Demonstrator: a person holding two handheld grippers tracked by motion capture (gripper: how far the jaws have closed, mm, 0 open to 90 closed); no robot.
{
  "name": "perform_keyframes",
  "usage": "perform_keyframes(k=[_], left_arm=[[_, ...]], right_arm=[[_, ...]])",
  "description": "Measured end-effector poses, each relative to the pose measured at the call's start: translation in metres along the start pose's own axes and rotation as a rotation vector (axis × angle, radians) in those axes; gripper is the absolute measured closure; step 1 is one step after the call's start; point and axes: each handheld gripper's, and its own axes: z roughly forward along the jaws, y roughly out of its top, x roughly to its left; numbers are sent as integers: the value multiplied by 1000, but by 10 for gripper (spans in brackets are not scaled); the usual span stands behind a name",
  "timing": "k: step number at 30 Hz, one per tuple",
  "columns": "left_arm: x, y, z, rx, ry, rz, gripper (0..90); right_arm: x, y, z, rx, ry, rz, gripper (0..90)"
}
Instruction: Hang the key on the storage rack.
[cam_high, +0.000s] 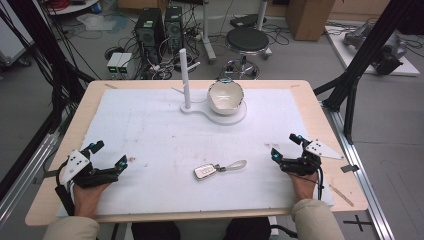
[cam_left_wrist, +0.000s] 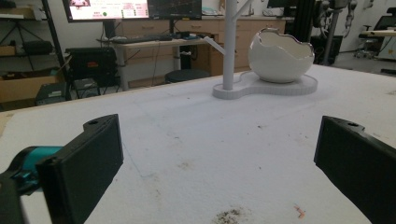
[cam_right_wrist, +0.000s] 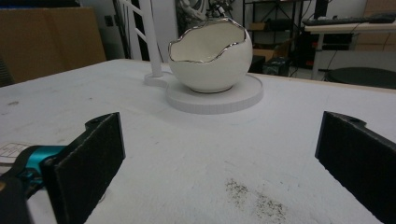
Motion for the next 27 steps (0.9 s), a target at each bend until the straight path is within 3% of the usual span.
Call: perform_keyframes(k=[4,10,18,27], left_arm=[[0,0,1,10,-4,3,17],[0,1,1,15,-3,10,17],[0,1,1,16,-6,8,17],[0,1,1,15,-7,9,17]], right_arm=[[-1,10,0,3,15,15,5],[-2,45,3,32,105,11,6],[5,87,18,126,225,-99,6],[23,116,49,317,370,-271,6]])
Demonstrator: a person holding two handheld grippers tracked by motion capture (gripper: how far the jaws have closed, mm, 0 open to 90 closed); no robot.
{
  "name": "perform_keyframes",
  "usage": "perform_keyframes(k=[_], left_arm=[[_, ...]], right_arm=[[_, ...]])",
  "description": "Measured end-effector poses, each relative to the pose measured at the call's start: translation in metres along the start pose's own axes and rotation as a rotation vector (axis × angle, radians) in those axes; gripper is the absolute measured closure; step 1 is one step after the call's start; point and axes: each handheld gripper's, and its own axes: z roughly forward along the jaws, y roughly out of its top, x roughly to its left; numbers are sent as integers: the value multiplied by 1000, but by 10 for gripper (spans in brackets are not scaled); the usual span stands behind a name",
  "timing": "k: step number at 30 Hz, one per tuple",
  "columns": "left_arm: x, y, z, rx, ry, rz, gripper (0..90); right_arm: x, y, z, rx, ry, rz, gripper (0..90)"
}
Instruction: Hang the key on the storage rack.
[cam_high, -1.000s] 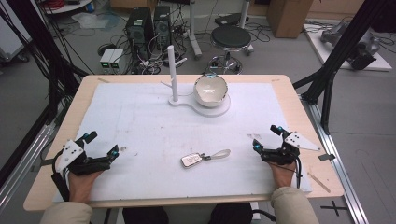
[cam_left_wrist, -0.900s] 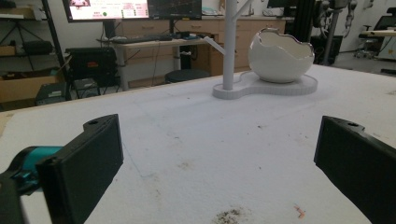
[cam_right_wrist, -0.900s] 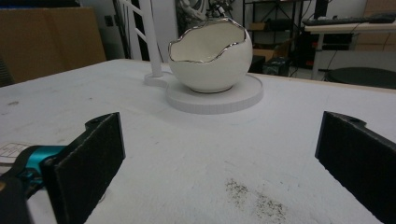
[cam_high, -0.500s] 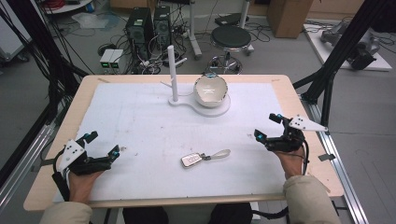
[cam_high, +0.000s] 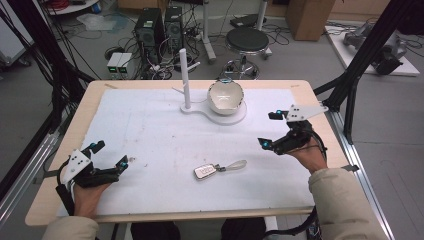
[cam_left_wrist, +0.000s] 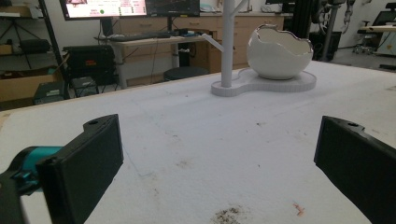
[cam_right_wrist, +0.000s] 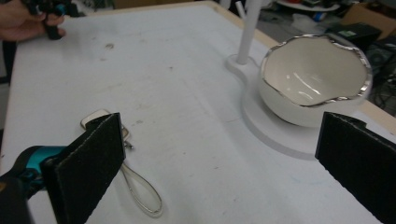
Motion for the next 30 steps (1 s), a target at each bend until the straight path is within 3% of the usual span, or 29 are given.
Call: perform_keyframes(k=[6,11,20,27,30], left_arm=[[0,0,0,5,-1,4,17],[0,0,0,5,-2,3,17],[0,0,0,4,1,0,17],[-1,0,0,-1,2,2,17],[0,0,0,-1,2,3,17]], right_arm=[[2,14,19,82,70,-64,6],[4,20,35,150,143,-84,6],[15,32,69,336,265,-187,6],[21,29,89,444,323,-239,6],[24,24,96,515,340,-258,6]])
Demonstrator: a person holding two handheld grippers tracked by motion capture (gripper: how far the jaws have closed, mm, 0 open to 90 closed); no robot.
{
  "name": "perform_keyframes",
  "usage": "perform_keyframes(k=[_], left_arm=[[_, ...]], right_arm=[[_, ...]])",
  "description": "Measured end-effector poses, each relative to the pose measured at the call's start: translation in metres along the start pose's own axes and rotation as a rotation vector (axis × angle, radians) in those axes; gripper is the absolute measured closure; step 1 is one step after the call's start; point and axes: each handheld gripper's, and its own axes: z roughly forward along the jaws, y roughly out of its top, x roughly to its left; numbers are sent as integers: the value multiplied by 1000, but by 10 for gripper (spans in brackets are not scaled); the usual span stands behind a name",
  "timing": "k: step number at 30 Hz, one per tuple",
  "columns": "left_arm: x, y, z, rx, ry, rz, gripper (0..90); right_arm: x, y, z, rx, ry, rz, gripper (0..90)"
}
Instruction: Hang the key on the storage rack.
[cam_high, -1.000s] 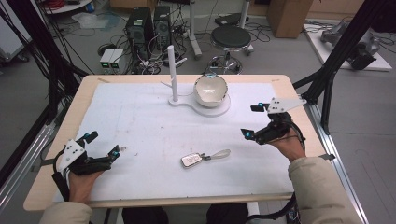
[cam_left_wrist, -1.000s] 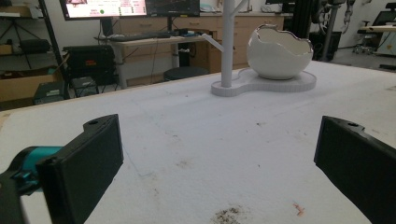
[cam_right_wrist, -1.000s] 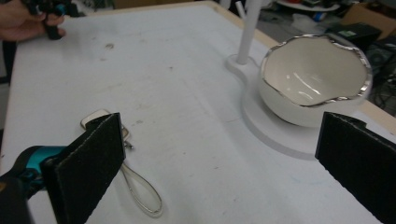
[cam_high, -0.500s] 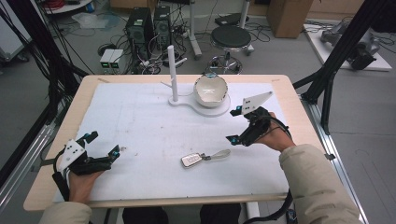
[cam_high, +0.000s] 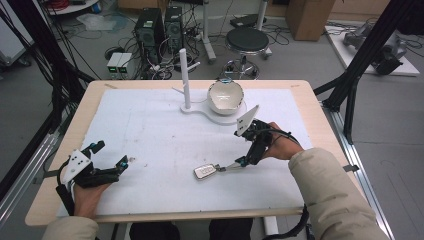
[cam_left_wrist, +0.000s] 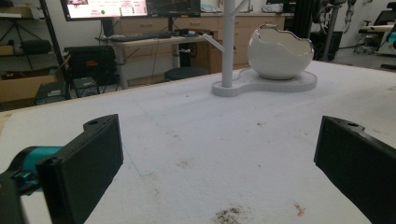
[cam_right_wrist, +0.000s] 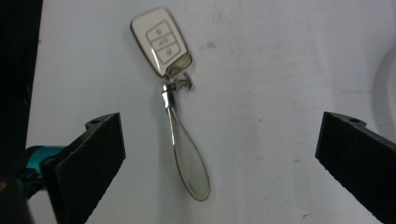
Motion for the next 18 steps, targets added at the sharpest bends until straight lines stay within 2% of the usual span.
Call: perform_keyframes(k=[4,16,18], left_arm=[[0,0,0,0,-1,1,17],[0,0,-1,-2,-1,1,17],[0,0,-1,-3,-1,2,17]], right_arm=[[2,1,11,73,17,-42,6],[4,-1,34,192,49,-64,6],[5,-3,37,226,51,-72,15]])
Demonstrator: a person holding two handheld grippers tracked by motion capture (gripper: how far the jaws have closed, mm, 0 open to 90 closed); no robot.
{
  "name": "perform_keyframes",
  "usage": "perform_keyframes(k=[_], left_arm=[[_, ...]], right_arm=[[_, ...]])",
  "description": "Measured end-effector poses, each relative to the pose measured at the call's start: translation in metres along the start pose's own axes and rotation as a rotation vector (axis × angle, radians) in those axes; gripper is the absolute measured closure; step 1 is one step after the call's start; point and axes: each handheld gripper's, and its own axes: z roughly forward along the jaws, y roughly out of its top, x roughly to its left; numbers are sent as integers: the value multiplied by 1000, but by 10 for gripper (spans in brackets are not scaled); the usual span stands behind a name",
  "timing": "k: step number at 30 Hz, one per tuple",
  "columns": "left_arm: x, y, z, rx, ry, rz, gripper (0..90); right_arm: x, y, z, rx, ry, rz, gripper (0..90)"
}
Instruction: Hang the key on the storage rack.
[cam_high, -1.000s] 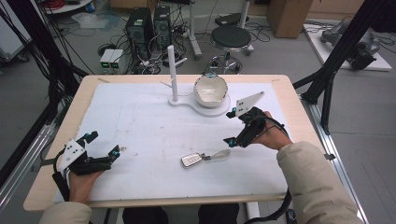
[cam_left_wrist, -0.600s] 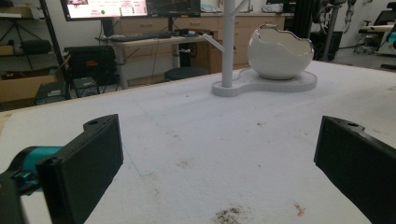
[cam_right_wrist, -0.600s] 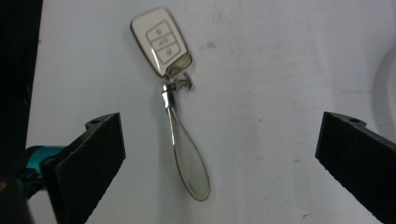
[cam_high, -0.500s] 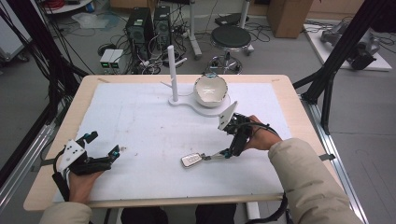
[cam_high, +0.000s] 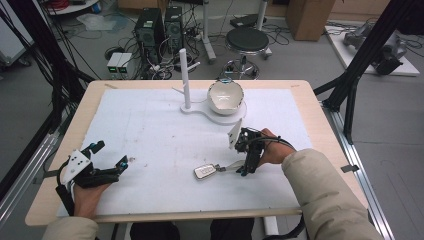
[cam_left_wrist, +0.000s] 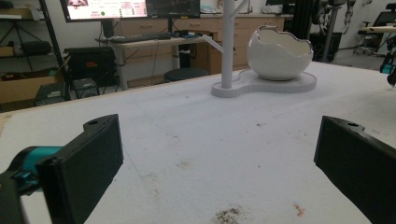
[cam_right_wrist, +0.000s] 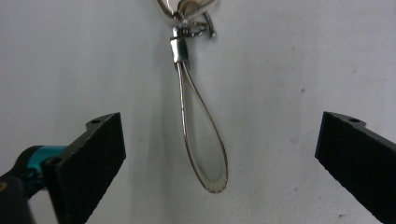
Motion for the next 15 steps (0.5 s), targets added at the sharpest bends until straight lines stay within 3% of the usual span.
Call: perform_keyframes(k=[7,15], left_arm=[[0,0,0,0,0,1,17],[0,0,0,-4,1,-3,17]], right_arm=[[1,-2,8,24,16,-10,75],[0,-4,9,49,24,-16,300]])
